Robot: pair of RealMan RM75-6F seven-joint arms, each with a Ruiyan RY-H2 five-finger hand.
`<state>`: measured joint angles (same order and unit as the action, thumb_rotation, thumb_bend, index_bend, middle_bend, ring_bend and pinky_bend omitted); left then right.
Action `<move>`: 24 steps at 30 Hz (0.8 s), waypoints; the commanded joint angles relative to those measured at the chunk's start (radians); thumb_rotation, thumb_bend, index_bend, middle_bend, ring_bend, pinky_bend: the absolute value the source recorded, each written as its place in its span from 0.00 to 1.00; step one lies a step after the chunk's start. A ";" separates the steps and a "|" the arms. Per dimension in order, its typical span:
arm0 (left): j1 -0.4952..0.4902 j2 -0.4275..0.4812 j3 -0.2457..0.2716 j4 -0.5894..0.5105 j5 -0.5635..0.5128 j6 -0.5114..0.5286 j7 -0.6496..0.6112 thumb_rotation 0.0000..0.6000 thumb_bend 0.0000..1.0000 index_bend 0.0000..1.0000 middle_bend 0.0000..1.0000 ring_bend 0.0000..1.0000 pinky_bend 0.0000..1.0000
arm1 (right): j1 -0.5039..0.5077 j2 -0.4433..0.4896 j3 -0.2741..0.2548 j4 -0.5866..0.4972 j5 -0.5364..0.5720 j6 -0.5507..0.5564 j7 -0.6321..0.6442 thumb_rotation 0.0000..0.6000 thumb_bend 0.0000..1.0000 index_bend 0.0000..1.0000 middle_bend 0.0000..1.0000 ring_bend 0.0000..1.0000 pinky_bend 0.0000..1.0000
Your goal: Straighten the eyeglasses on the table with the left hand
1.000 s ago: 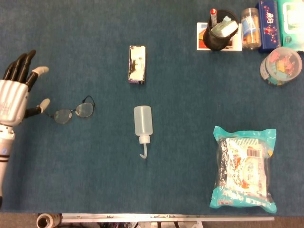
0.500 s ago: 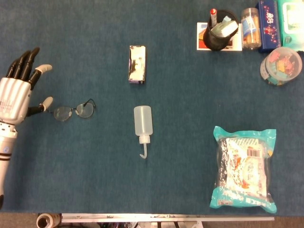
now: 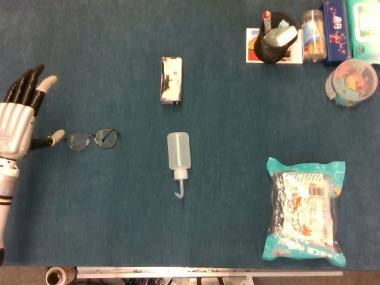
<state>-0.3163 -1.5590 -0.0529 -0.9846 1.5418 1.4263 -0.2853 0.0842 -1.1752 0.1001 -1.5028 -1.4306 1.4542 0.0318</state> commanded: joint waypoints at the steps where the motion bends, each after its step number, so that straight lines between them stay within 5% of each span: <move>1: 0.003 0.004 0.002 -0.007 -0.002 -0.004 -0.005 1.00 0.00 0.06 0.00 0.00 0.13 | 0.000 0.000 0.000 -0.001 -0.001 0.000 0.000 1.00 0.21 0.55 0.40 0.30 0.35; 24: 0.096 0.058 0.015 -0.069 -0.040 0.052 -0.023 1.00 0.00 0.04 0.00 0.00 0.13 | 0.001 -0.001 0.004 0.000 -0.009 0.010 0.019 1.00 0.21 0.55 0.40 0.30 0.35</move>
<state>-0.2269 -1.5055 -0.0353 -1.0541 1.5087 1.4742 -0.3108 0.0847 -1.1768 0.1035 -1.5025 -1.4385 1.4628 0.0497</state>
